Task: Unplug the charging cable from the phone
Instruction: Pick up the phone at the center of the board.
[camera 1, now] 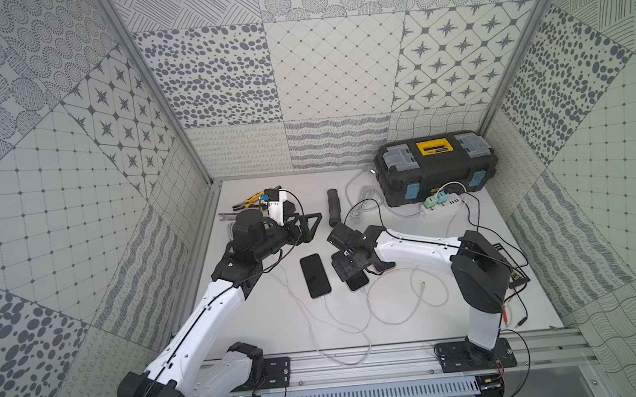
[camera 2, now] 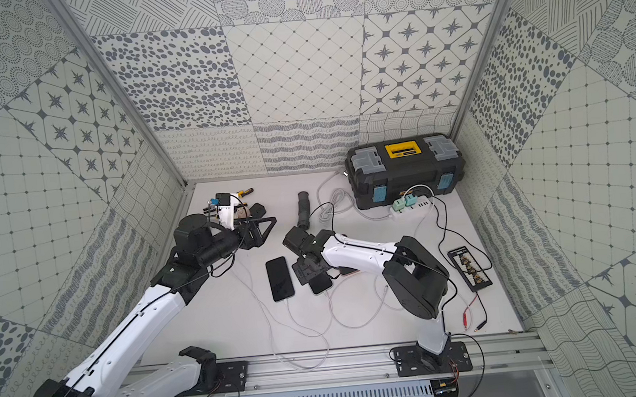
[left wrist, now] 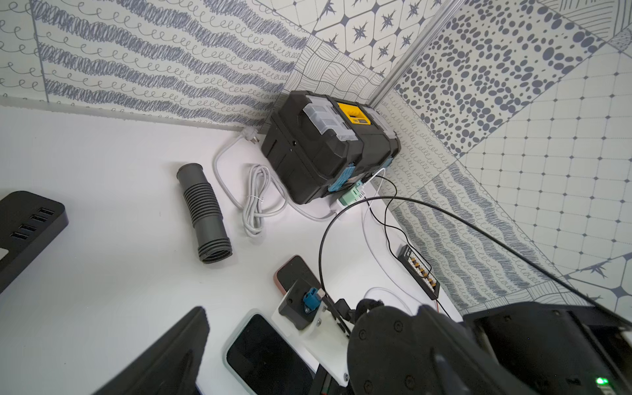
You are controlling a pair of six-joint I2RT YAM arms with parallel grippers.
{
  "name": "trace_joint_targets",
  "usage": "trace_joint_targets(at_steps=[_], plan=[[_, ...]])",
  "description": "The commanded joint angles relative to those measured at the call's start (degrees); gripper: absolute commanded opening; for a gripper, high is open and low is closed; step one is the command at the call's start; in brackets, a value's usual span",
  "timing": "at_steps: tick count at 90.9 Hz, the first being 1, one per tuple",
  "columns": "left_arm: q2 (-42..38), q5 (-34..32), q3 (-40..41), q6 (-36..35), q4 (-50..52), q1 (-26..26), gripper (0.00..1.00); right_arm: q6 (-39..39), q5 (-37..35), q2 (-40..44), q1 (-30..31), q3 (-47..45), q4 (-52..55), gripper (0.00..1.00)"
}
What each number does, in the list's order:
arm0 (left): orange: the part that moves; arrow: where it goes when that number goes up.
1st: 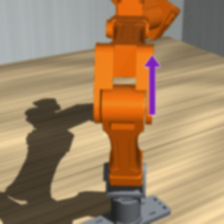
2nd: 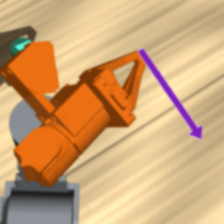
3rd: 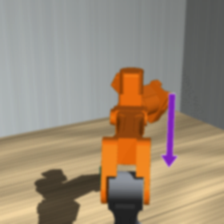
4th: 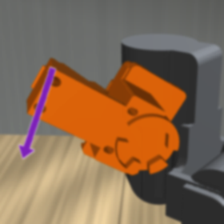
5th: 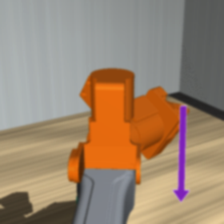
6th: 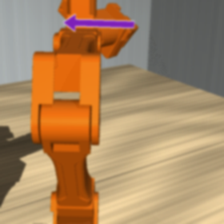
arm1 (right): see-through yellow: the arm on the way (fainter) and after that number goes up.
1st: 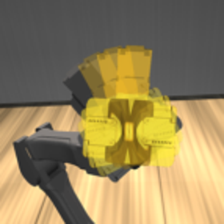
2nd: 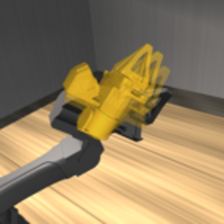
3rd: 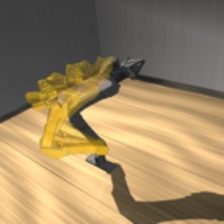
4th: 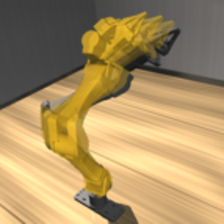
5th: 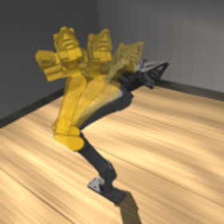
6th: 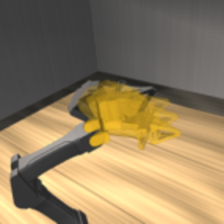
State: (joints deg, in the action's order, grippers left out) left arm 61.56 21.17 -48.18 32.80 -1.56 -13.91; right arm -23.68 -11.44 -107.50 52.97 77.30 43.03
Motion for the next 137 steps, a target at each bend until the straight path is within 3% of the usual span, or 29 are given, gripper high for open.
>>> trace_joint_targets(at_steps=[1, 37, 64, 98, 137], plan=[[-0.41, -1.39, 0.28, 0.68, -0.11, 0.82, 0.98, -1.03, -0.36, -1.77, 0.2, 1.37, -1.8, 0.97], [0.13, -1.13, 0.43, 1.26, -0.39, 1.45, 0.98, -0.93, 1.88, -5.53, 0.3, 1.15, -3.97, 0.97], [0.07, -1.13, 0.85, 1.57, -0.63, 1.58, 0.98, -0.84, 2.04, -7.13, 0.35, 0.32, -5.29, 0.91], [-0.16, -0.96, 0.9, 1.91, -0.64, 1.61, 0.98, -1.01, 1.65, -6.62, 0.29, -0.63, -6.41, 0.77], [-1.34, 0.94, 1.09, 1.92, -1.19, 1.69, 0.98, -0.21, 2.11, 2.69, -2.48, -3.32, -9.5, 0.61]])
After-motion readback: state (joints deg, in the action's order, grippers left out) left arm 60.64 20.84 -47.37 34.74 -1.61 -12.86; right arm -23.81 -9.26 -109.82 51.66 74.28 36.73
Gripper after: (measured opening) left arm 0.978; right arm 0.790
